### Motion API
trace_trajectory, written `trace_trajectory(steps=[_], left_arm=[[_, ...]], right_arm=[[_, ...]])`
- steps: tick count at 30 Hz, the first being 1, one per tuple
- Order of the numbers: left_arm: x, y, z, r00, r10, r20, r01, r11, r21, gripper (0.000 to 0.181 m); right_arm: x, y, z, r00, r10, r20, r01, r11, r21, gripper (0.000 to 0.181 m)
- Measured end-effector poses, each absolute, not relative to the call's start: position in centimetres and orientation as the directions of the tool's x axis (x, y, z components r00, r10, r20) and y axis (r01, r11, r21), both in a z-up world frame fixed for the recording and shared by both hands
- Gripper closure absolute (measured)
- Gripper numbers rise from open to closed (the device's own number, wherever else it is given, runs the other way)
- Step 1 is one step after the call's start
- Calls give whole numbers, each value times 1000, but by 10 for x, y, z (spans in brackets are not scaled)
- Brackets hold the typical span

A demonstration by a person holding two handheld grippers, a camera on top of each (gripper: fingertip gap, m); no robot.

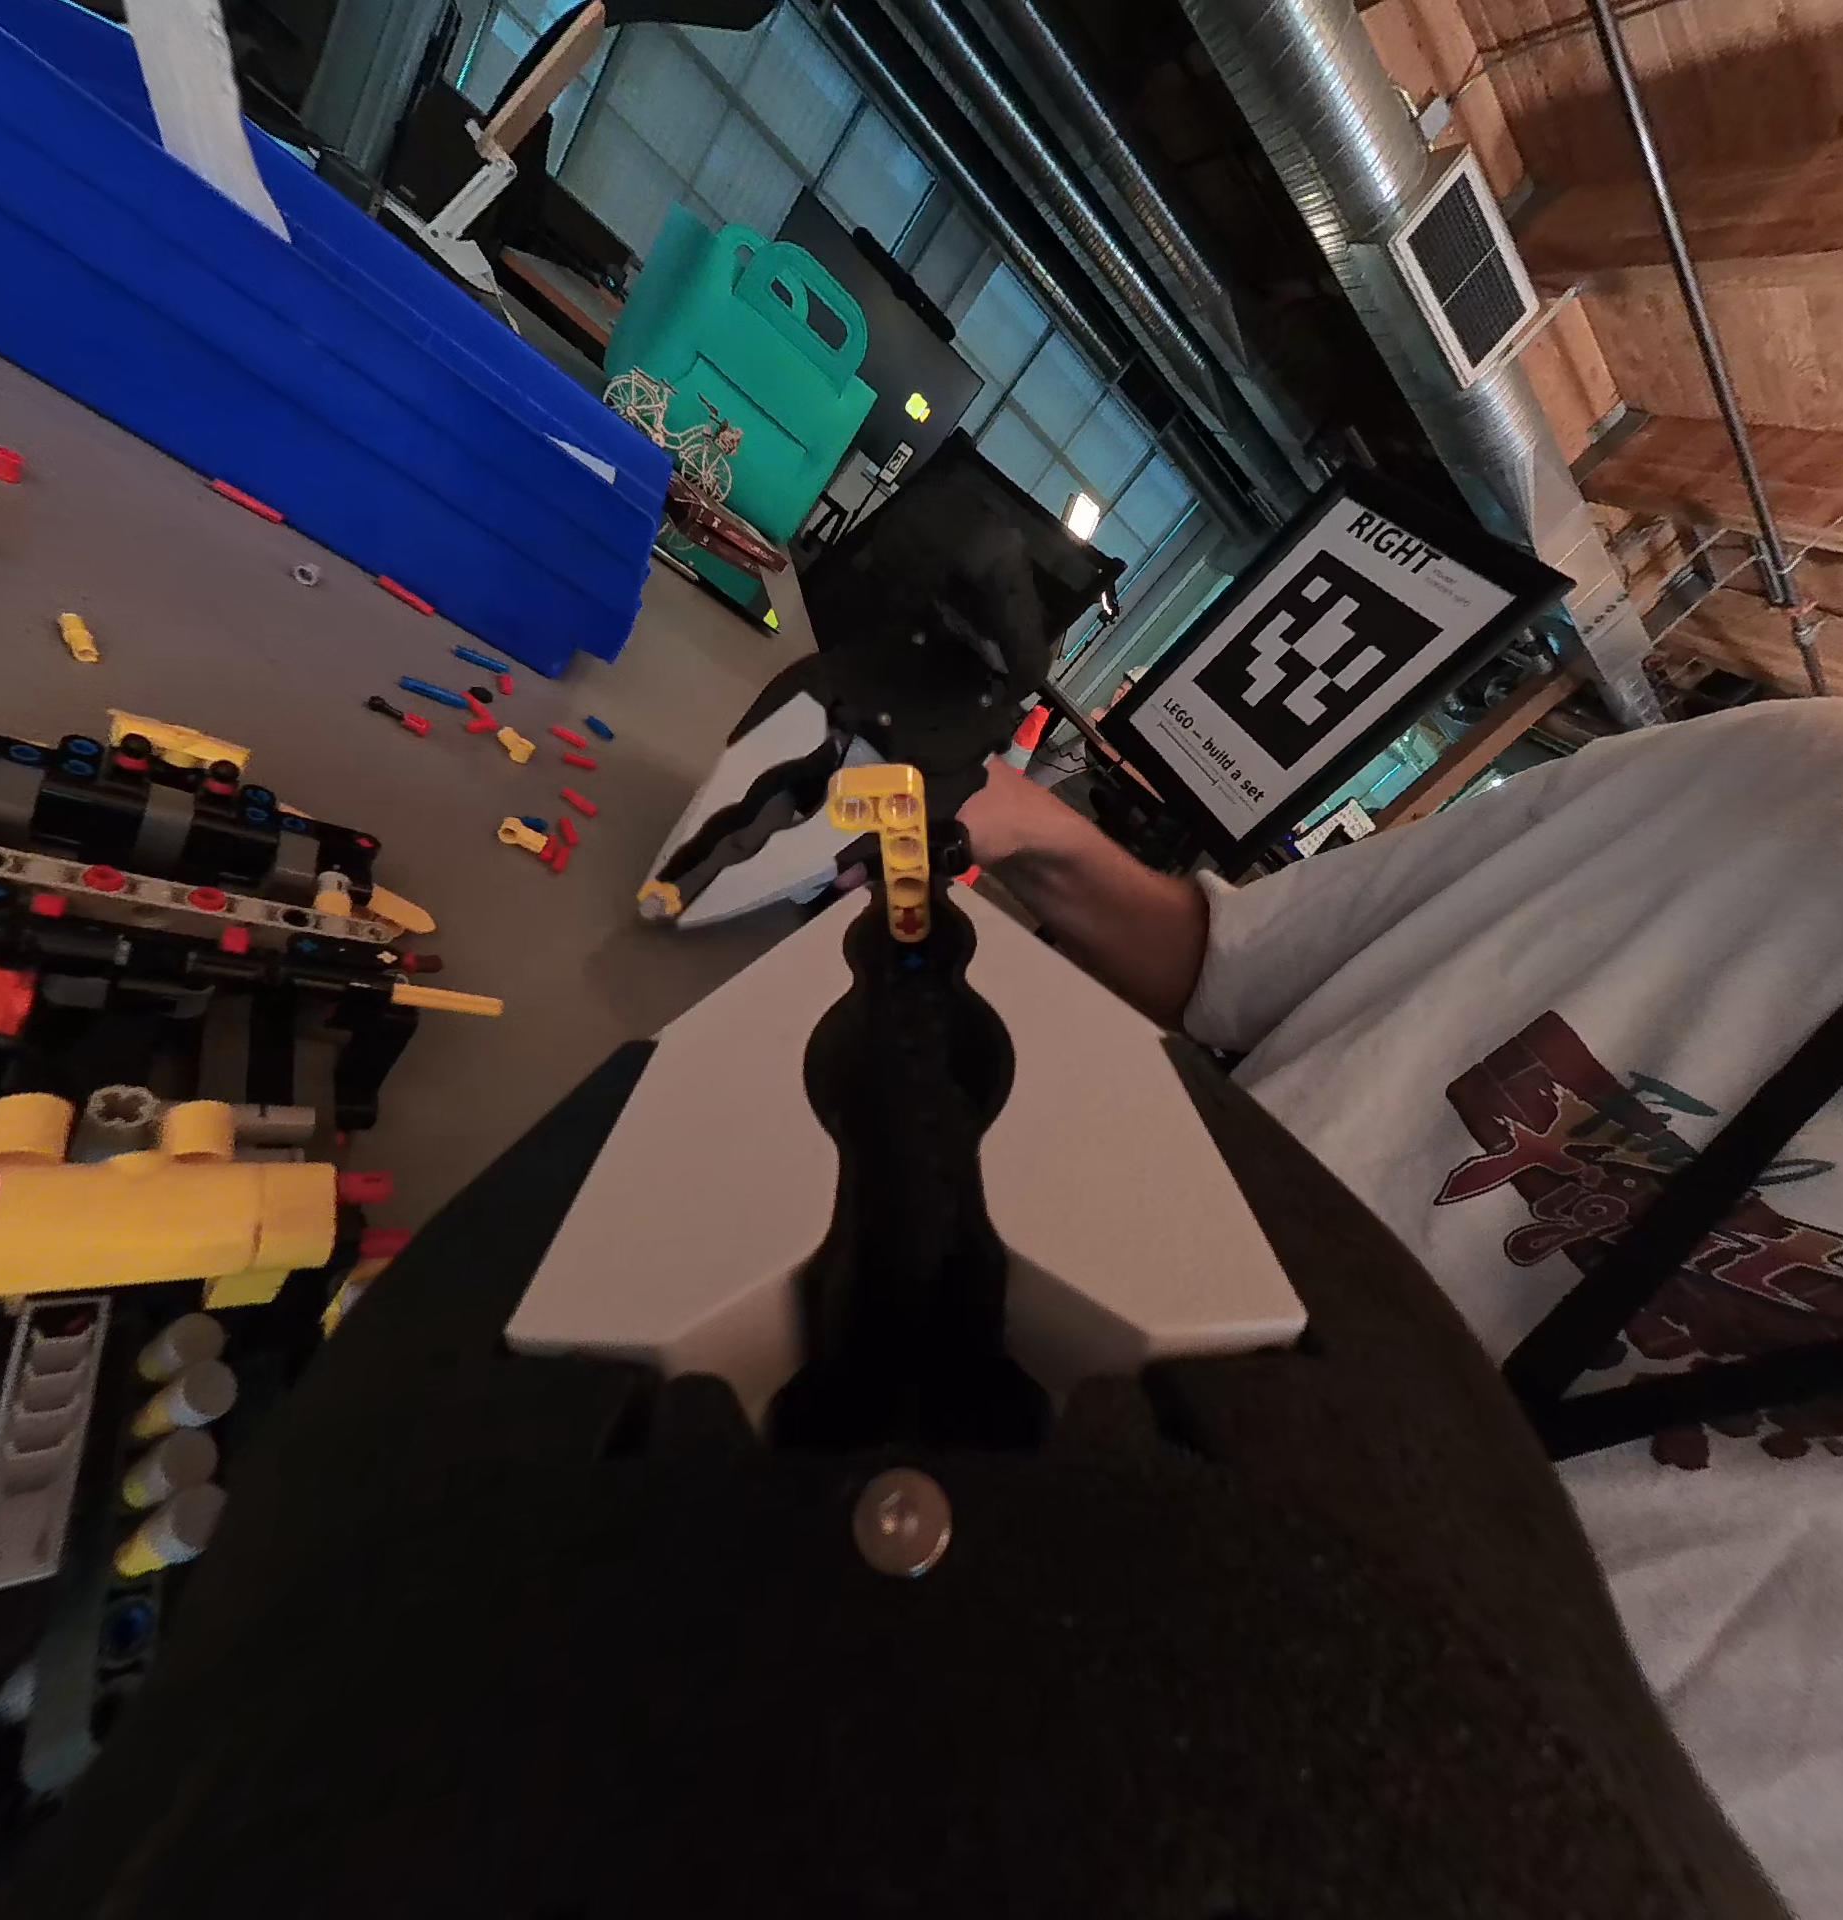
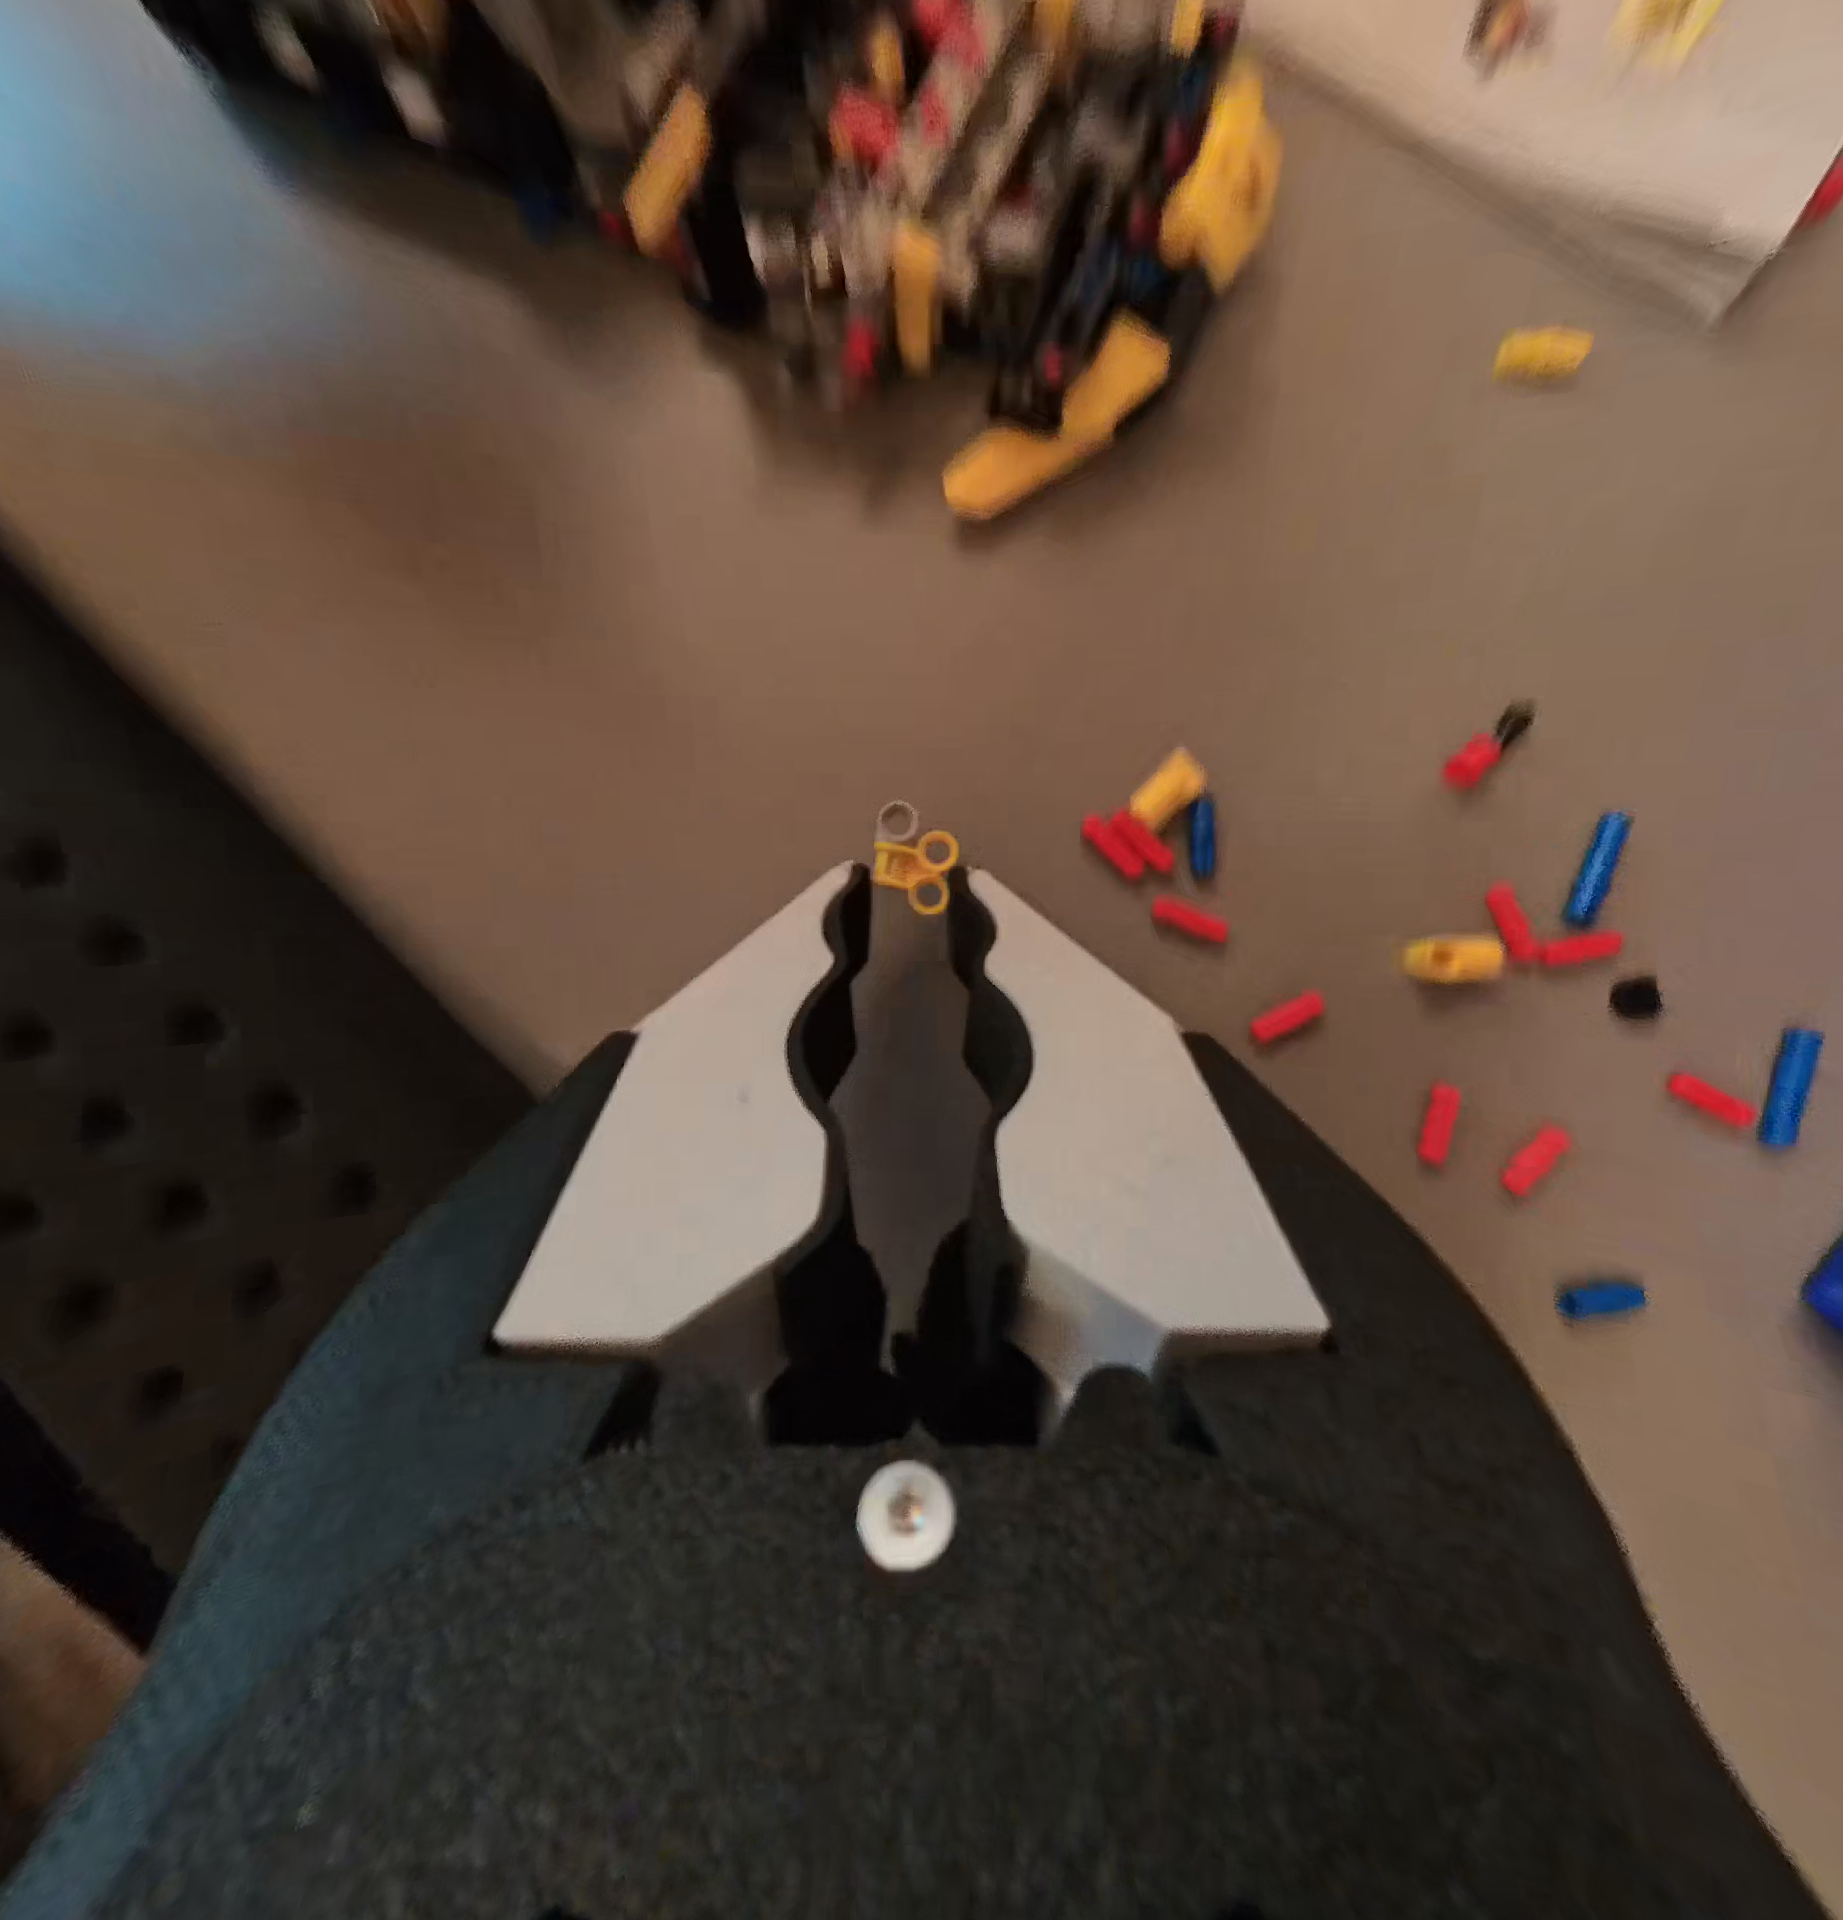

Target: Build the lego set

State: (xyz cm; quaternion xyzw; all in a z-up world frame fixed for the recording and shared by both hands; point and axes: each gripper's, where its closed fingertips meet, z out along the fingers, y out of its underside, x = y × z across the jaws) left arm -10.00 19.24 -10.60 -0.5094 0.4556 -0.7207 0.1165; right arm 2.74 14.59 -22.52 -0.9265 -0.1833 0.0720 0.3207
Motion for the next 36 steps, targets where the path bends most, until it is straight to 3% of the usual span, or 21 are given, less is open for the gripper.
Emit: trace_trajectory(steps=[5,10,15,27,36], left_arm=[[-103,202,-98,-461,-639,615,-238,-579,-780,174],[-108,217,-86,-466,-647,603,-157,-610,-776,174],[-108,223,-85,-461,-647,607,-133,-626,-768,173],[-103,209,-92,-474,-616,629,-186,-628,-755,174],[-99,209,-101,-435,-645,628,-211,-605,-768,173]], right_arm=[[5,202,-146,947,321,6,144,-408,-901,167],[-13,231,-128,959,283,-28,31,-202,-979,168],[-24,226,-127,934,356,-27,19,-126,-992,168],[-25,226,-133,854,466,-231,-154,-197,-968,168],[-19,219,-118,626,558,-545,-466,-293,-835,168]])
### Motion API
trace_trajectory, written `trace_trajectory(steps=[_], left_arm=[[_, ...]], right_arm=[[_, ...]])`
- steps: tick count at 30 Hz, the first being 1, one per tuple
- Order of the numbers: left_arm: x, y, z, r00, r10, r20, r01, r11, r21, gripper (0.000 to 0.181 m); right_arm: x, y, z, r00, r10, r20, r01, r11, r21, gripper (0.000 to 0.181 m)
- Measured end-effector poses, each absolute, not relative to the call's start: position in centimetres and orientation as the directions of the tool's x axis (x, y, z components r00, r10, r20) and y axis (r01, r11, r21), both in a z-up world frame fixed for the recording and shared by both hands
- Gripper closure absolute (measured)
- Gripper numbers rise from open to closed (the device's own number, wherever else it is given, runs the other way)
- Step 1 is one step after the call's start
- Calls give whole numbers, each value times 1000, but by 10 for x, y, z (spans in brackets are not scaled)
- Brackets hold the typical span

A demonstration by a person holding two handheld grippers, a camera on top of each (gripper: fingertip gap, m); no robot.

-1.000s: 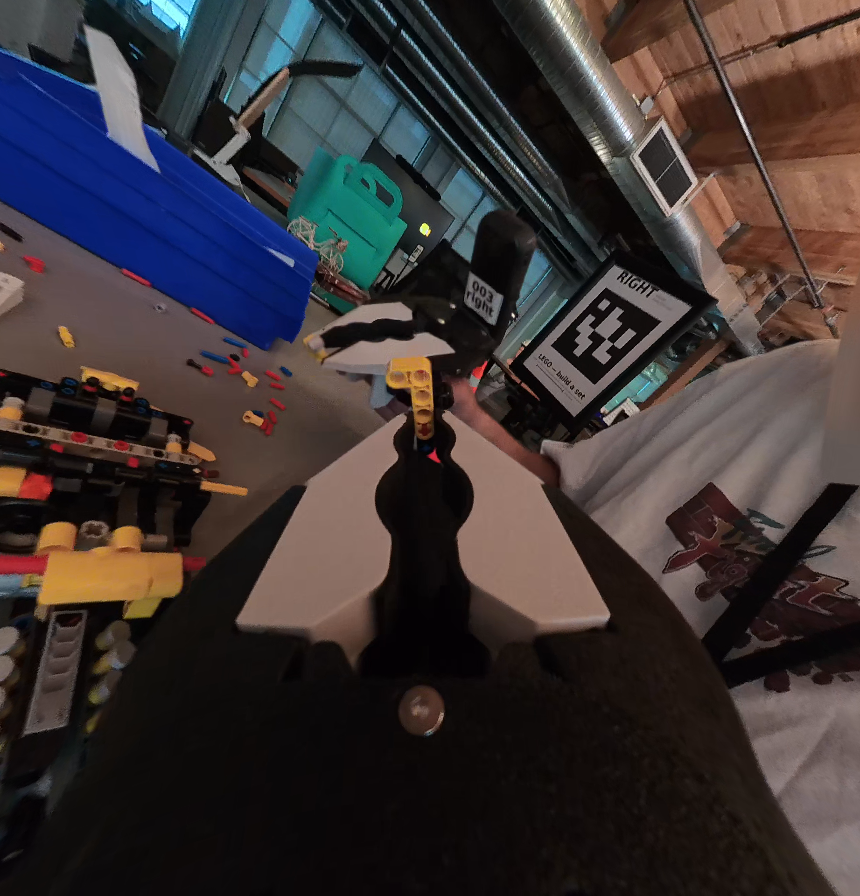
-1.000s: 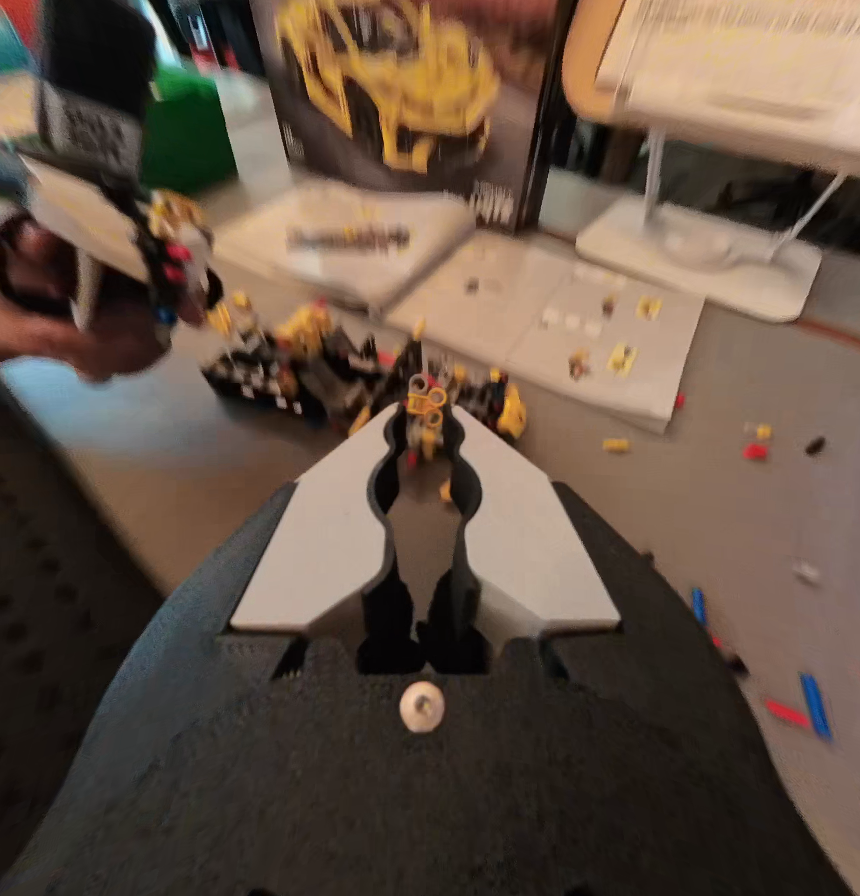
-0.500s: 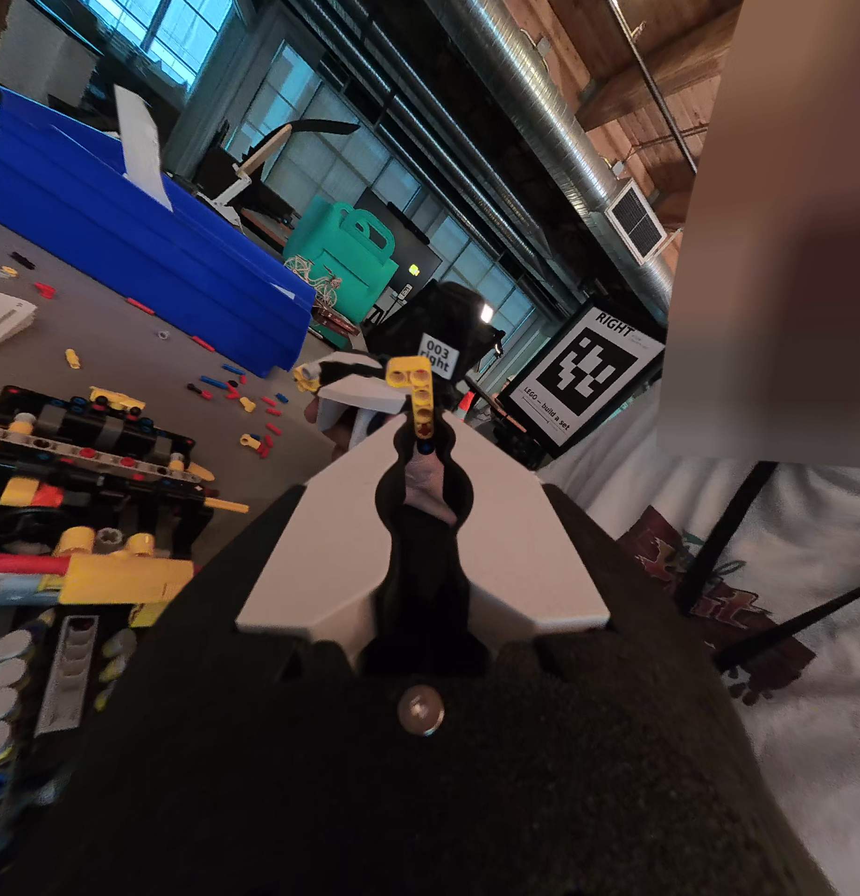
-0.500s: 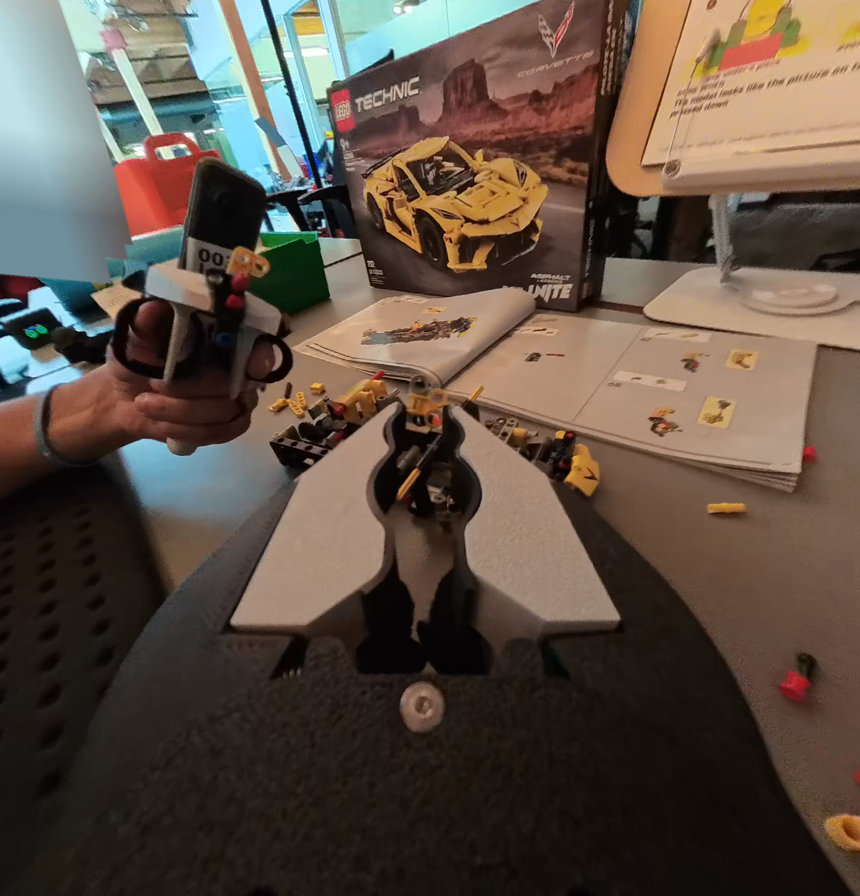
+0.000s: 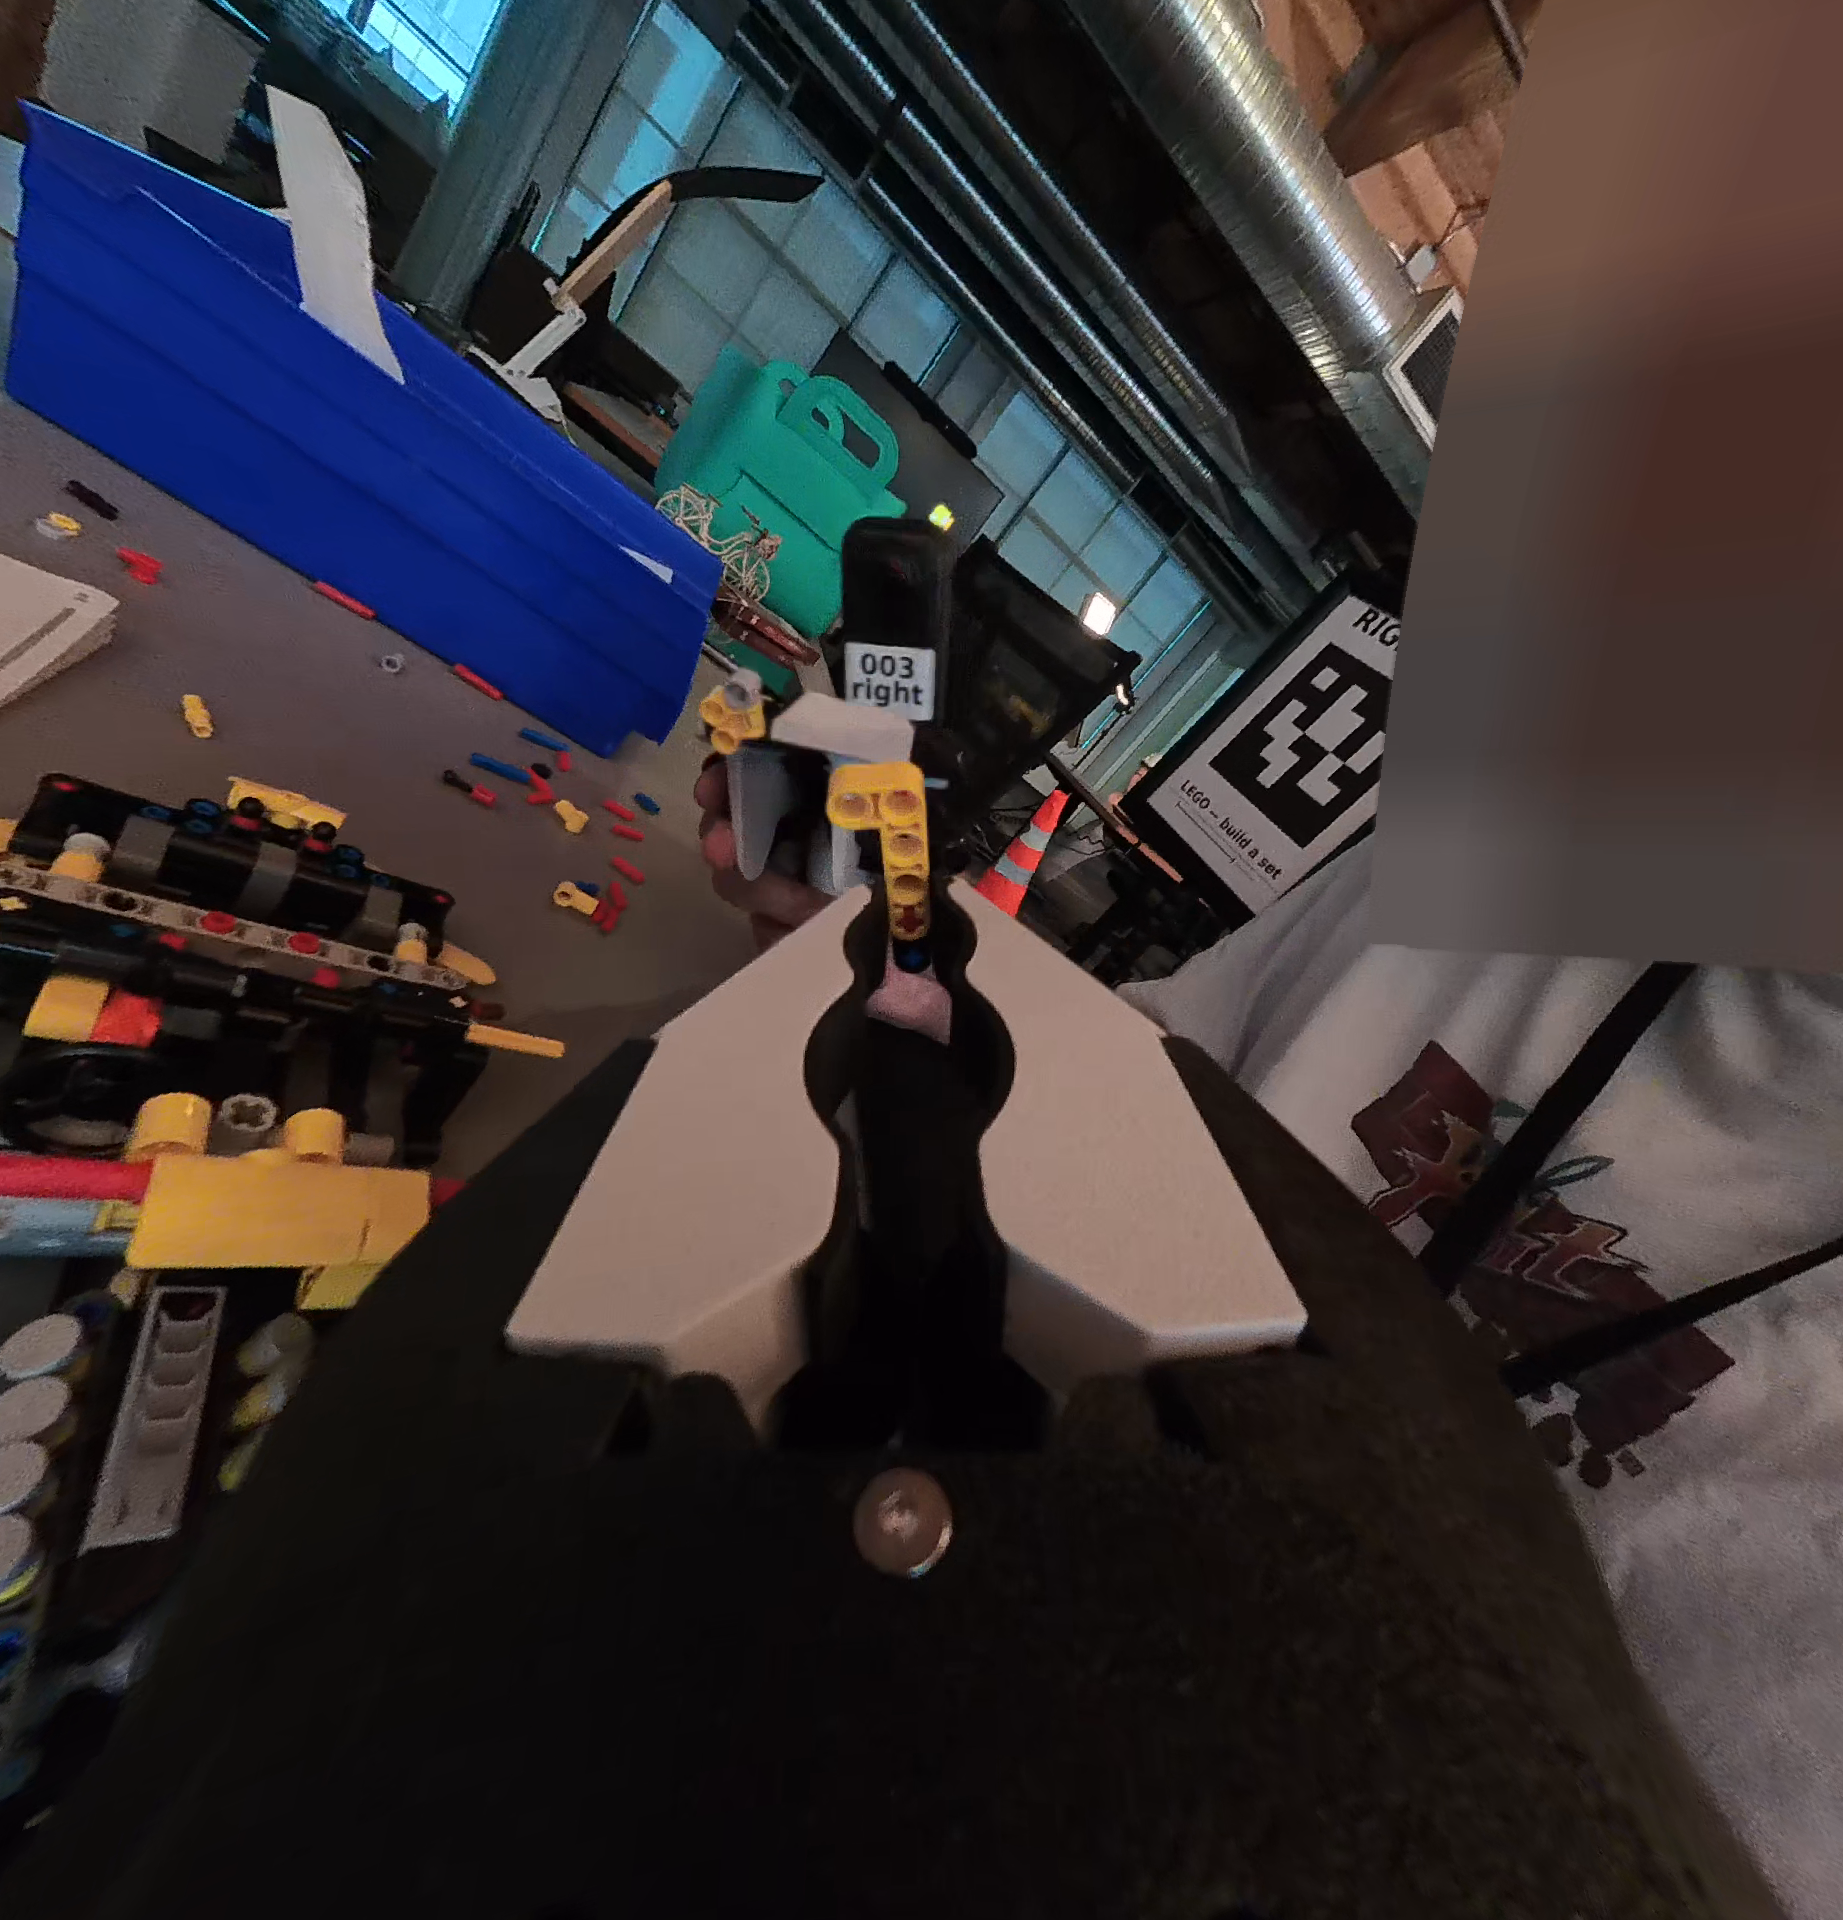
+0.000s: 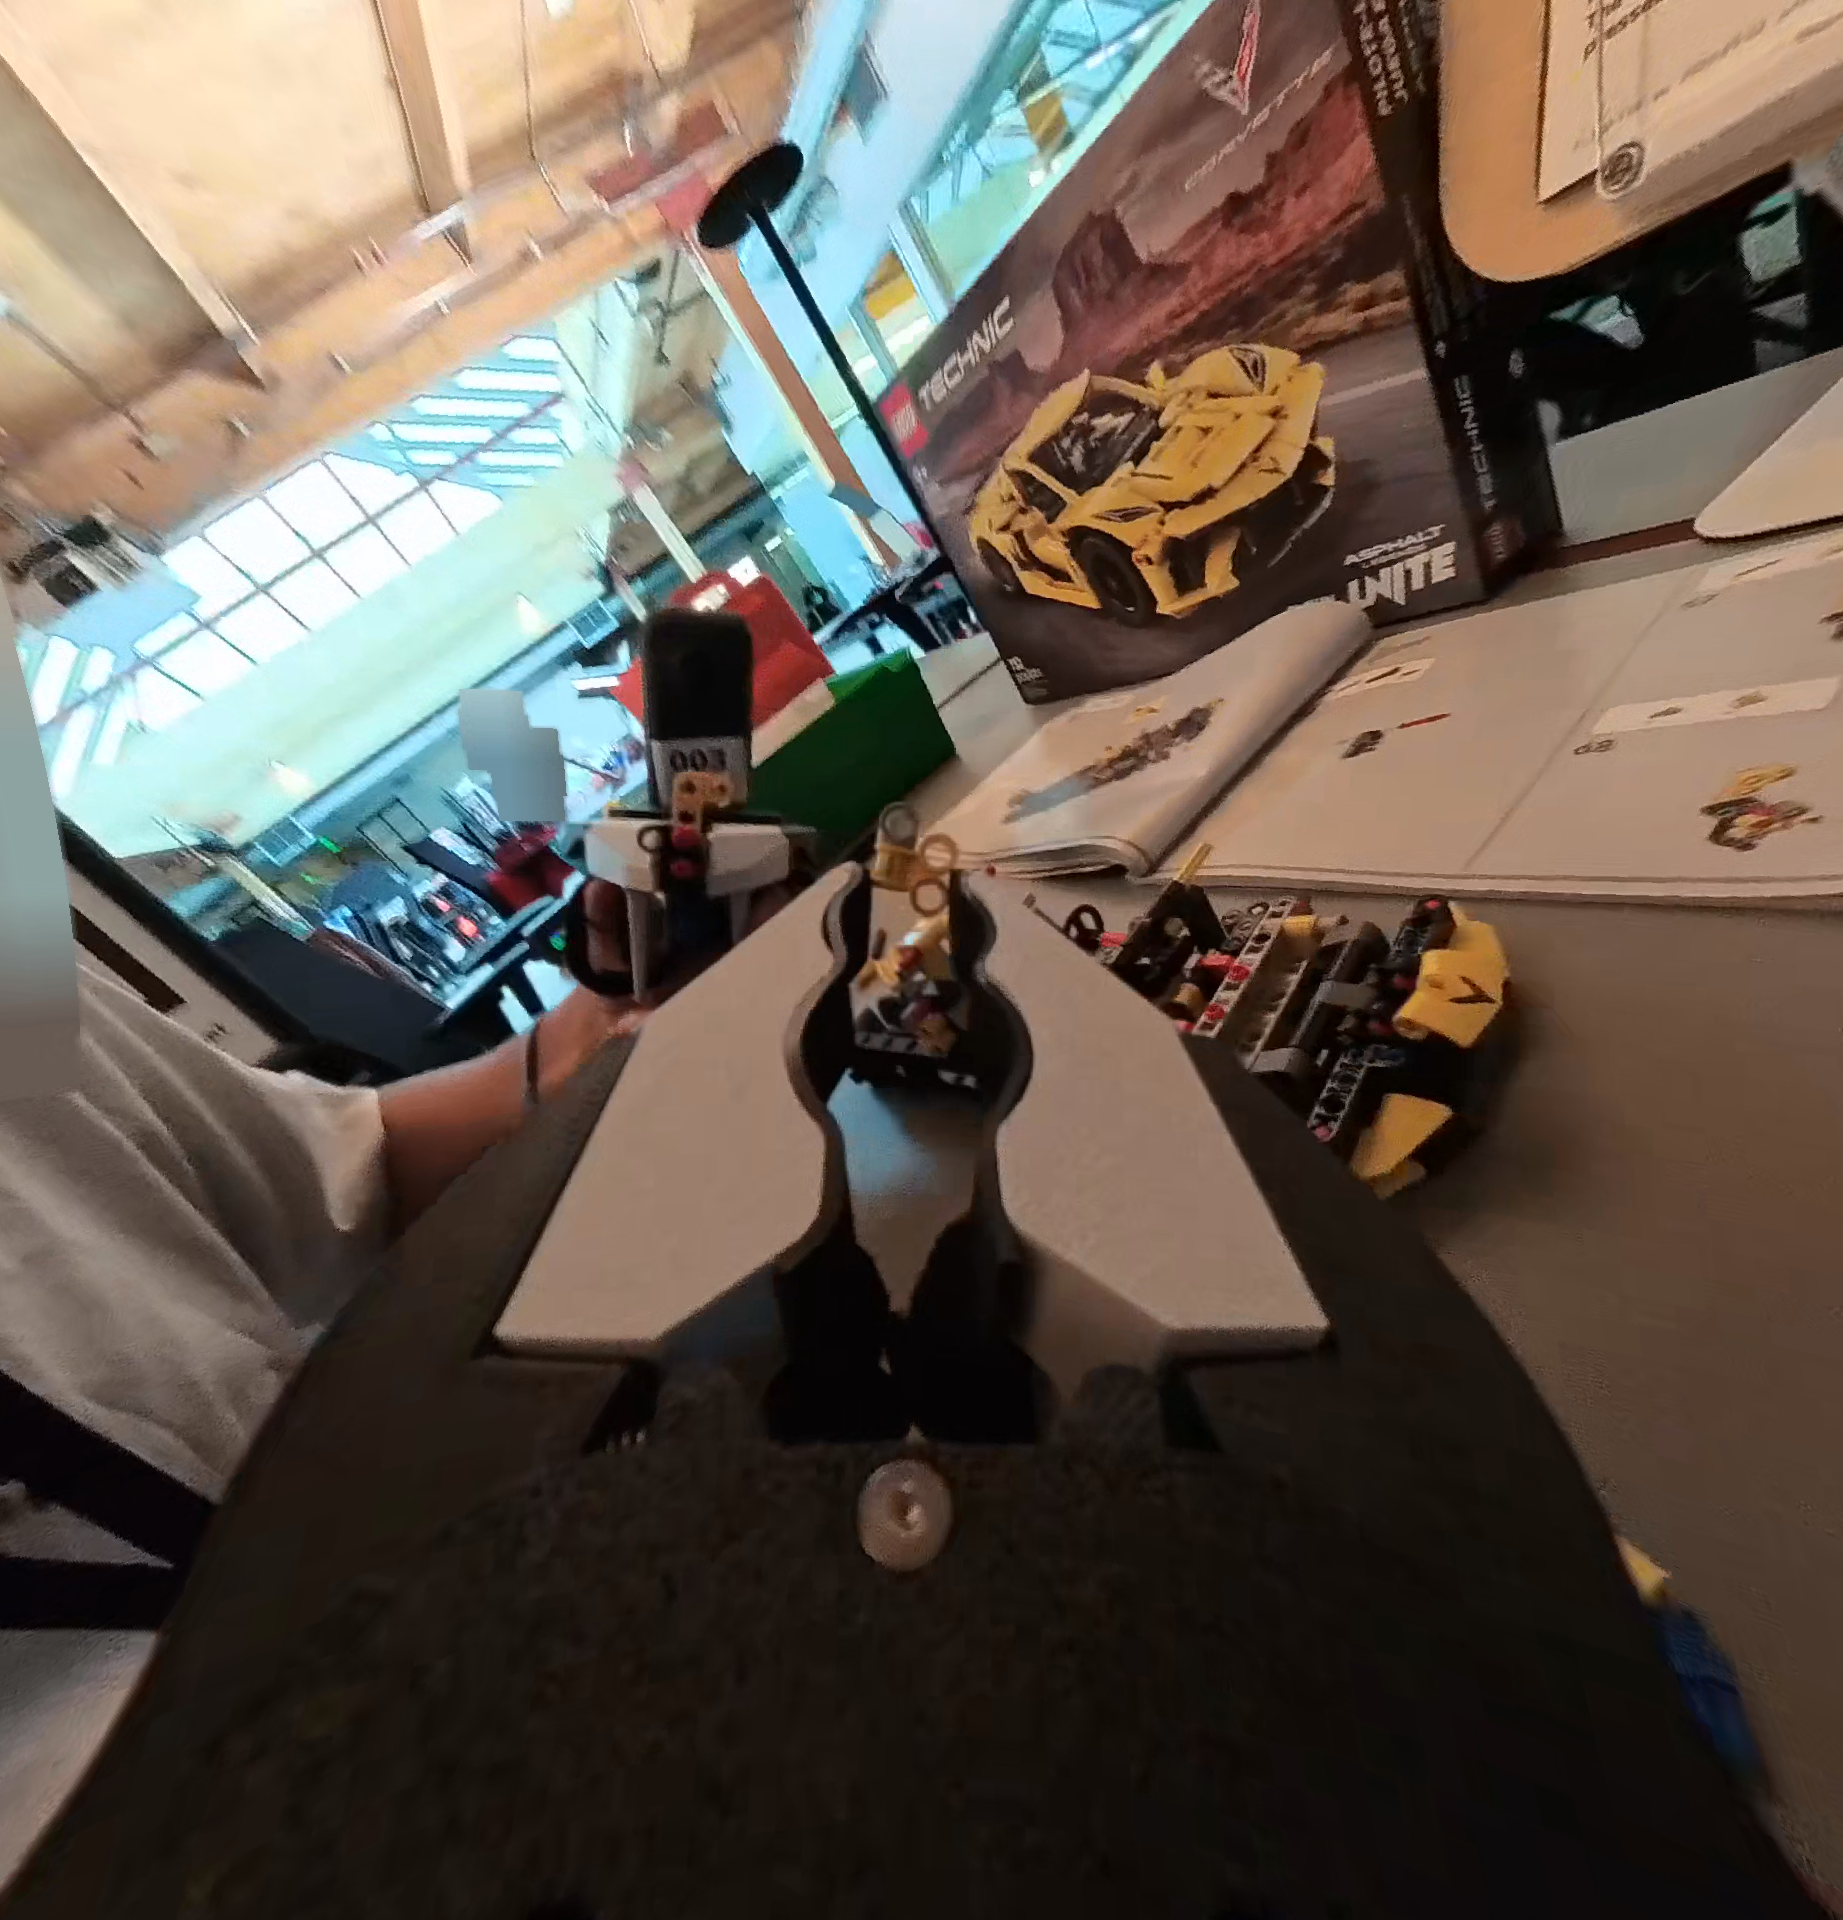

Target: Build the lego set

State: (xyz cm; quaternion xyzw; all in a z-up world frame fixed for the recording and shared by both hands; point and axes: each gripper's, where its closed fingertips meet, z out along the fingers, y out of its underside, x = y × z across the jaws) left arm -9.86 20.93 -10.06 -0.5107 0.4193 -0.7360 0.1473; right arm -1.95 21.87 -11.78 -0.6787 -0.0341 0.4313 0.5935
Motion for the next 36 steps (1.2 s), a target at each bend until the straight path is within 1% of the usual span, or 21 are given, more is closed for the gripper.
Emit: trace_trajectory(steps=[4,10,14,17,21,24,30,34,35,36], left_arm=[[-99,206,-97,-456,-611,647,-213,-631,-746,173],[-99,204,-94,-469,-601,647,-206,-638,-742,173],[-99,203,-94,-473,-598,647,-204,-640,-741,173],[-98,202,-95,-472,-603,643,-204,-635,-745,173],[-97,202,-96,-469,-605,643,-204,-635,-745,173],[-97,202,-97,-469,-606,642,-205,-632,-747,173],[-96,203,-98,-462,-603,650,-208,-639,-740,174],[-95,204,-100,-453,-615,646,-212,-629,-748,174],[-95,204,-101,-446,-623,642,-213,-623,-752,174],[-94,205,-102,-437,-633,639,-213,-617,-757,174]], right_arm=[[-15,216,-109,543,586,-602,-549,-295,-782,168],[-7,209,-93,311,643,-699,-697,-346,-628,168],[0,205,-84,171,673,-719,-759,-375,-532,168],[4,203,-82,113,682,-723,-781,-390,-489,167],[0,202,-81,101,686,-720,-771,-404,-493,167],[-3,198,-76,51,705,-707,-766,-427,-481,167],[-17,199,-82,112,702,-703,-712,-437,-549,168],[-23,196,-80,108,715,-691,-692,-444,-569,168],[-26,196,-82,133,714,-687,-678,-440,-588,168],[-31,198,-86,191,711,-677,-645,-429,-632,168]])
